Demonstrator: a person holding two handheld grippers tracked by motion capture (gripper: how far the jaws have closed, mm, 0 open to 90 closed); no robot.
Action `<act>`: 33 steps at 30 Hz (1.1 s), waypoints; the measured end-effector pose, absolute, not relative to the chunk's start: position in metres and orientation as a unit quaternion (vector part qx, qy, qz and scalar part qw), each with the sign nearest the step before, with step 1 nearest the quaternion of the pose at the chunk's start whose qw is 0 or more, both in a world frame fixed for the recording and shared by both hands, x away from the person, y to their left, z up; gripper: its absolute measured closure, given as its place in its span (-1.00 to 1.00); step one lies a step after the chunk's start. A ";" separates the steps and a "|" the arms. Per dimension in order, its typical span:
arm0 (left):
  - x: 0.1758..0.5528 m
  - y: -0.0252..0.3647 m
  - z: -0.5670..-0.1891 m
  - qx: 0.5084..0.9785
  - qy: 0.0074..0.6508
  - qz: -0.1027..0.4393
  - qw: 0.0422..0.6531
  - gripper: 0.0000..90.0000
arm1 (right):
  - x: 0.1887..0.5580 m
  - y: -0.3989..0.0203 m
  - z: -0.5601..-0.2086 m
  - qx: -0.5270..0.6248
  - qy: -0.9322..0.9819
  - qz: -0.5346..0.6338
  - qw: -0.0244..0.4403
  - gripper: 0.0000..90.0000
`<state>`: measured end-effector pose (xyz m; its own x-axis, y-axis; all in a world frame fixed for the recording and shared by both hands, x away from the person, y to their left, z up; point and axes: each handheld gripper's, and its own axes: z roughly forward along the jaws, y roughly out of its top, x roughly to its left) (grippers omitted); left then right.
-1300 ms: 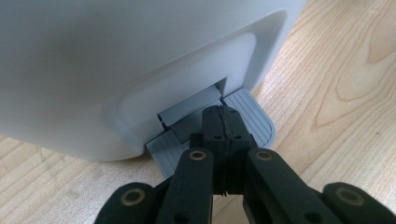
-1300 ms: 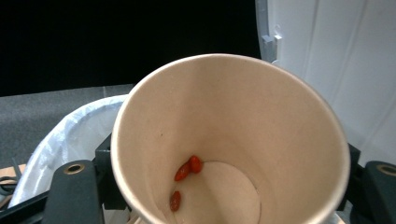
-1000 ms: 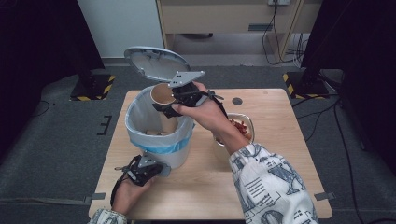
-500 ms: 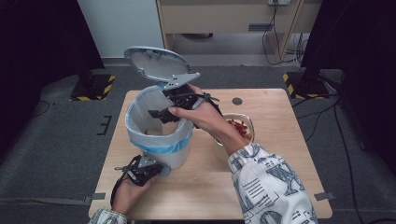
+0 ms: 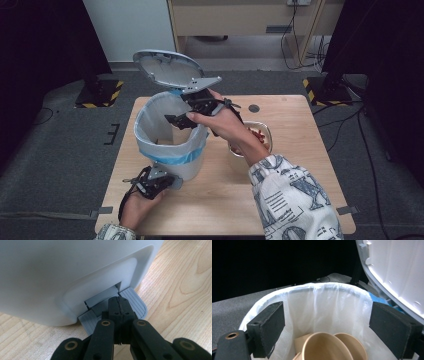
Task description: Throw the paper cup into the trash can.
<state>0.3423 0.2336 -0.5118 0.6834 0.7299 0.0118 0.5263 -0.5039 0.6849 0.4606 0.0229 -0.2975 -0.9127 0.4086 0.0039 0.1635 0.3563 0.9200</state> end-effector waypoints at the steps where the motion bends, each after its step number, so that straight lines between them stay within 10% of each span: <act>1: 0.342 0.234 -0.512 0.854 0.368 0.152 0.336 1.00 | 0.461 0.021 -0.298 0.176 0.816 0.539 0.116 -0.70; 33: 0.342 0.234 -0.512 0.853 0.368 0.151 0.337 1.00 | 0.468 -0.018 -0.296 0.231 0.804 0.532 0.133 -0.76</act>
